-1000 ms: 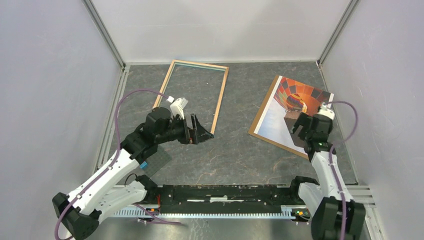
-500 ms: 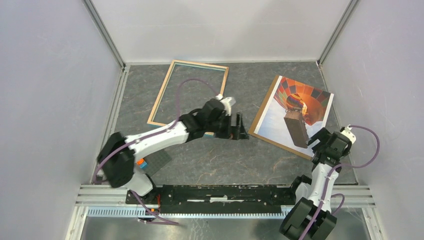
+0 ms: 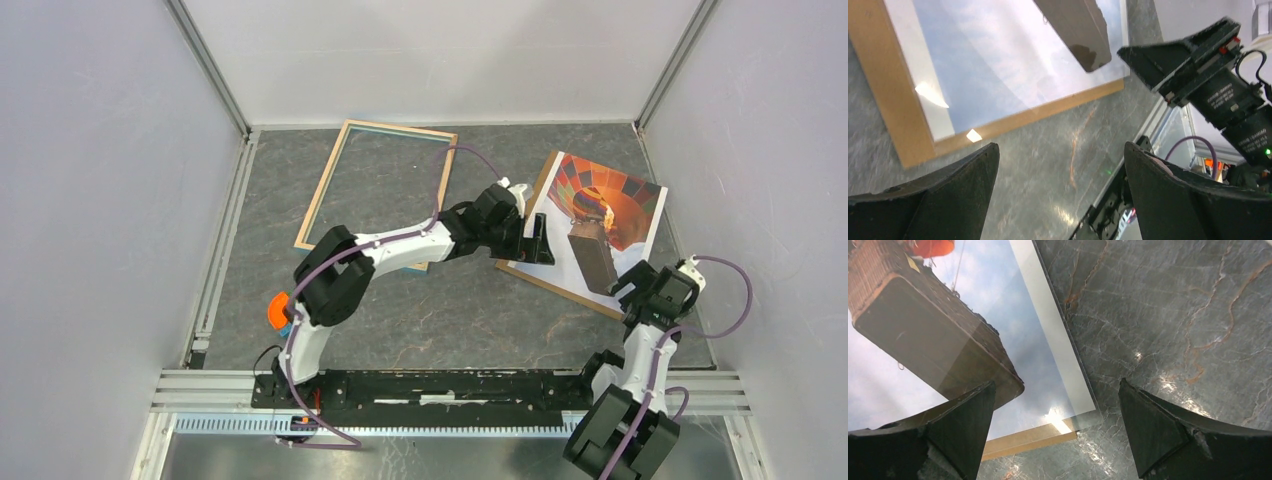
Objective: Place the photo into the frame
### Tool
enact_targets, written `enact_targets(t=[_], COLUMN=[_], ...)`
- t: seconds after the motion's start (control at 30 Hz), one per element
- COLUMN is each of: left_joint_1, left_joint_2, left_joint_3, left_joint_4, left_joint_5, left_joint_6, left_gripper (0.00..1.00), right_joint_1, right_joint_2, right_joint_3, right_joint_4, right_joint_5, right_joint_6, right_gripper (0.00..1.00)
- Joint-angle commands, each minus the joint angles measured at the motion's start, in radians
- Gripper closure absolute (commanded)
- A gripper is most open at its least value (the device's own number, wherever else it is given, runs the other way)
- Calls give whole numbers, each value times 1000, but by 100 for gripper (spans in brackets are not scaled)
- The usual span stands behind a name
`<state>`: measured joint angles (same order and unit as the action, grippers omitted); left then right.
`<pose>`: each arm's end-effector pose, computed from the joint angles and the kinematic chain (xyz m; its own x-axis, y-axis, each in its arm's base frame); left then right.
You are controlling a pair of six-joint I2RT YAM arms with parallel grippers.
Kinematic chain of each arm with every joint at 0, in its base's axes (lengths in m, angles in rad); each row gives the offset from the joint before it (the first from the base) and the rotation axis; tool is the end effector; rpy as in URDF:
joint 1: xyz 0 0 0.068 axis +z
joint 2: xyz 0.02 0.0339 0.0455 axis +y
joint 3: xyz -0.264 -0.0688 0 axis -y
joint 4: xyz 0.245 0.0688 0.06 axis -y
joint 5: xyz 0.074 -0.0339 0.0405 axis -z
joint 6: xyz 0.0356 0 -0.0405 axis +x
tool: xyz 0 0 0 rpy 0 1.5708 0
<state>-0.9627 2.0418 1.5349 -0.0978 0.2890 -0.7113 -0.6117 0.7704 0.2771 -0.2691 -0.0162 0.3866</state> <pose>0.2614 -0.3932 0.2208 -0.8471 0.1216 -0.5174 0.4854 0.5737 -0.6598 0.1264 -0.0880 0.1585 -0.3108 0.6785 -0.6656 0.7361 0.6148 0.2830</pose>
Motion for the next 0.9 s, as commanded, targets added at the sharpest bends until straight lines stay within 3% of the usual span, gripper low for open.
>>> enact_targets(t=[0.0, 0.13, 0.43, 0.57, 0.67, 0.87], left_joint_1=[-4, -2, 52, 98, 127, 149], left_joint_2=[116, 202, 182, 205, 241, 322], left_joint_3=[188, 284, 213, 214, 224, 296], left_joint_4=[-9, -71, -2, 55, 145, 158], left_joint_5=[61, 27, -47, -18, 40, 70], left_joint_6=[98, 128, 166, 129, 75, 69], left_gripper=[0, 0, 0, 0, 0, 0], right_joint_1=[-5, -5, 6, 67, 112, 135], right_joint_2=[44, 49, -9, 50, 83, 61], right_joint_3=[7, -11, -69, -45, 6, 32], right_joint_4=[43, 87, 261, 343, 297, 176], right_joint_5=[-72, -274, -524, -566, -557, -429], right_joint_6=[-42, -102, -94, -74, -106, -145], right_gripper=[2, 5, 2, 2, 2, 2])
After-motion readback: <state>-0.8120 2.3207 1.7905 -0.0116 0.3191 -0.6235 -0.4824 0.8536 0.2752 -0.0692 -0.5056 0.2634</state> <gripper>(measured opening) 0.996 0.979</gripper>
